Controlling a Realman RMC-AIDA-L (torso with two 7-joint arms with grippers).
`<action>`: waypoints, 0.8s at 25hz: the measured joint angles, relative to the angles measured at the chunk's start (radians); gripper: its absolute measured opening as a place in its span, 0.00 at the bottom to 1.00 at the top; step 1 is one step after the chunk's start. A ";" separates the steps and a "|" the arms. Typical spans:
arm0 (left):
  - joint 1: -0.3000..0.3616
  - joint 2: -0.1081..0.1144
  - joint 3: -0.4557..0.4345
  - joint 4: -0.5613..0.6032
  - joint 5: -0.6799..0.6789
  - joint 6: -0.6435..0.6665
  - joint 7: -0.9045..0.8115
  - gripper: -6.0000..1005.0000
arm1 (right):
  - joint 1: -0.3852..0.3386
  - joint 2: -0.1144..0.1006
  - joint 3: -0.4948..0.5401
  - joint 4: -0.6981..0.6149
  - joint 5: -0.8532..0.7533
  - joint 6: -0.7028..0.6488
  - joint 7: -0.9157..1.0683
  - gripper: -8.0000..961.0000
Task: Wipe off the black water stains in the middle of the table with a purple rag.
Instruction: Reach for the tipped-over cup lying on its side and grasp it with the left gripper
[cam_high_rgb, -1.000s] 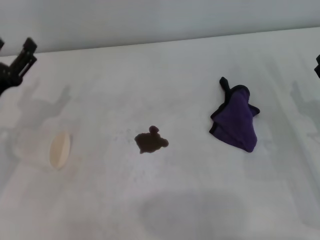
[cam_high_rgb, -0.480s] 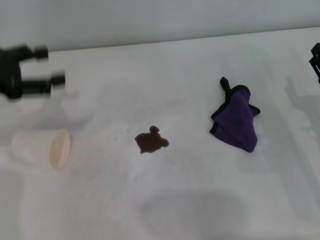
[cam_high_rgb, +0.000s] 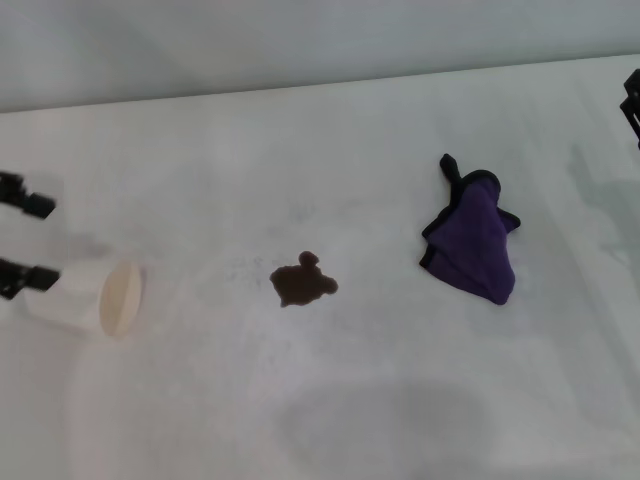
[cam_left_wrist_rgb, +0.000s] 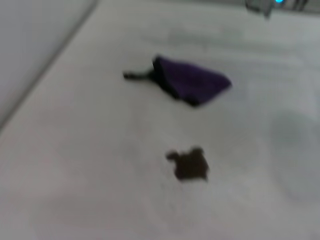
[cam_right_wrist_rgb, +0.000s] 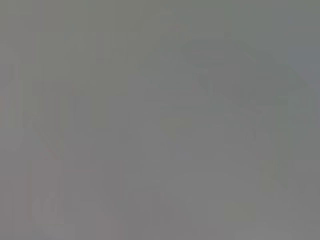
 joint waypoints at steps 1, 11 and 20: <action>-0.017 -0.001 0.000 -0.015 0.040 0.006 0.003 0.87 | 0.003 -0.001 0.001 0.000 0.001 -0.001 0.000 0.87; -0.134 -0.015 0.001 -0.054 0.287 -0.009 0.004 0.87 | 0.007 -0.003 0.080 -0.008 0.005 -0.004 0.002 0.87; -0.256 -0.093 0.002 -0.096 0.433 -0.163 0.007 0.87 | 0.019 -0.003 0.082 -0.012 0.000 -0.012 0.022 0.87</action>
